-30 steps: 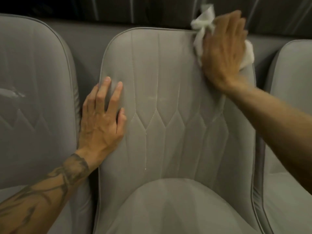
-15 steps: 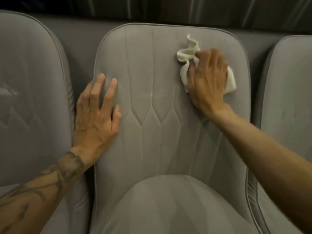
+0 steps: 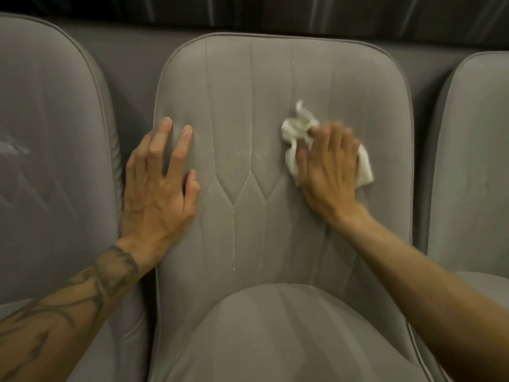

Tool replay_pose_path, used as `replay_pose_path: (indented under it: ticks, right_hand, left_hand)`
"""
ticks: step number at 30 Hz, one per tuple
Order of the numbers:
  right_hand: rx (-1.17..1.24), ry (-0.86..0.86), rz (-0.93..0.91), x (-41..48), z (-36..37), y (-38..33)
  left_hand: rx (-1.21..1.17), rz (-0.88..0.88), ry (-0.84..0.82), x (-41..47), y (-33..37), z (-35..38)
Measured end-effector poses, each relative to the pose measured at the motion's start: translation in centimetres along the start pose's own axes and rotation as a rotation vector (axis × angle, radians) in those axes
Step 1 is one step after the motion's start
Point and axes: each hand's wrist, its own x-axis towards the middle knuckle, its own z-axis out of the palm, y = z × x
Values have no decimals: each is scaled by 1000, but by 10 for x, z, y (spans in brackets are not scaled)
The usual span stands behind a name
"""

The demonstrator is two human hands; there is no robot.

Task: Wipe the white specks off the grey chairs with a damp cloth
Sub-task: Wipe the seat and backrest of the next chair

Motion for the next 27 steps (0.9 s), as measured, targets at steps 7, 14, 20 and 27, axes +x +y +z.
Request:
replay_pose_path:
  ticks: [7, 14, 20, 27]
  right_hand:
    - [-3, -2, -167, 28, -11, 19]
    - [-14, 27, 2, -18, 5, -1]
    - [40, -194, -322, -40, -12, 15]
    - [-21, 18, 15, -49, 11, 5]
  left_hand:
    - [-14, 2, -6, 0, 1, -1]
    - [-11, 3, -9, 0, 0, -1]
    - [-19, -4, -13, 2, 0, -2]
    - [-6, 4, 2, 1, 1, 0]
